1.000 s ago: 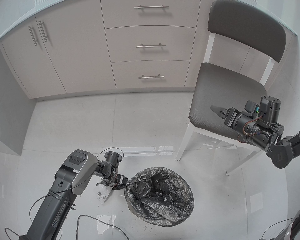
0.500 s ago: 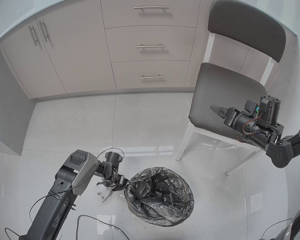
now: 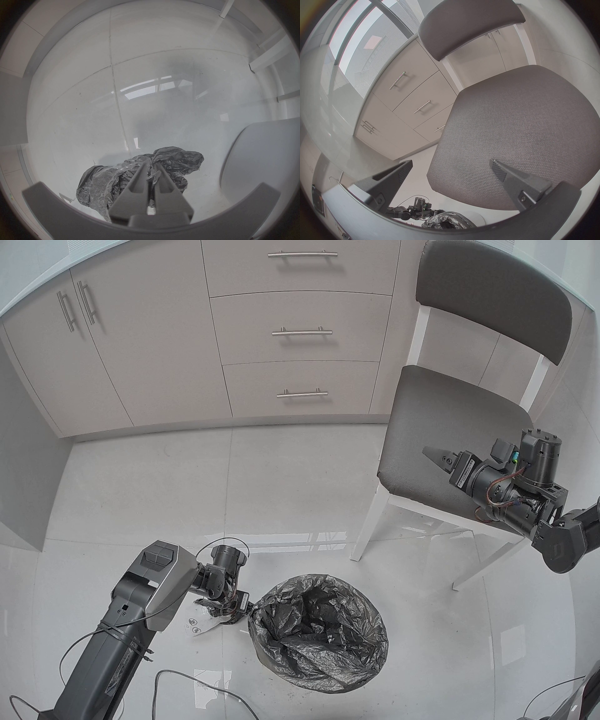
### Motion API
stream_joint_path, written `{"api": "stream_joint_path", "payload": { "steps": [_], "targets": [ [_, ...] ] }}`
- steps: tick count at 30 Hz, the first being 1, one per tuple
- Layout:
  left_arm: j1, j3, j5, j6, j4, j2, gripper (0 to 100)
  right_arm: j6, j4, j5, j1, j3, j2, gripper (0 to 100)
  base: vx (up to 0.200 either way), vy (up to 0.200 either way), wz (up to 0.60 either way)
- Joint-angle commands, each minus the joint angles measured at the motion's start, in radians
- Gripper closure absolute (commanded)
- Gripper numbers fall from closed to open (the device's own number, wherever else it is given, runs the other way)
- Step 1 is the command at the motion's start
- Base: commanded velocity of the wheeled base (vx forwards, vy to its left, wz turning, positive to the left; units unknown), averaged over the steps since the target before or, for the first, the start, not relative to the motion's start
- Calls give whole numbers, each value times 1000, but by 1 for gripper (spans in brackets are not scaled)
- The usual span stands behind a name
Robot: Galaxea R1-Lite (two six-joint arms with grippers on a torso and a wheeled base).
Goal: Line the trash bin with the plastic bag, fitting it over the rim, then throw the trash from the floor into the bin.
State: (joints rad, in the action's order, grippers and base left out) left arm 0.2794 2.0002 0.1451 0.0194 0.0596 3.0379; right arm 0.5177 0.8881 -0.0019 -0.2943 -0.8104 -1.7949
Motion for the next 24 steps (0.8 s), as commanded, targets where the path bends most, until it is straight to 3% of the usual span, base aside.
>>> {"api": "stream_joint_path", "payload": {
  "steps": [1,8,15,24],
  "targets": [
    [-2,0,1,1,2,-8,100,-1,-1,0,0,-1,-1,0,0,0,0],
    [-2,0,54,65,31,-82,100,-1,-12,5,0,-1,3,0,0,0,0],
    [0,0,53,149,161,-198,100,-1,-12,5,0,-1,8,0,0,0,0],
    [1,0,53,180,299,-329,100,-1,-14,5,0,-1,12,0,0,0,0]
  ]
}}
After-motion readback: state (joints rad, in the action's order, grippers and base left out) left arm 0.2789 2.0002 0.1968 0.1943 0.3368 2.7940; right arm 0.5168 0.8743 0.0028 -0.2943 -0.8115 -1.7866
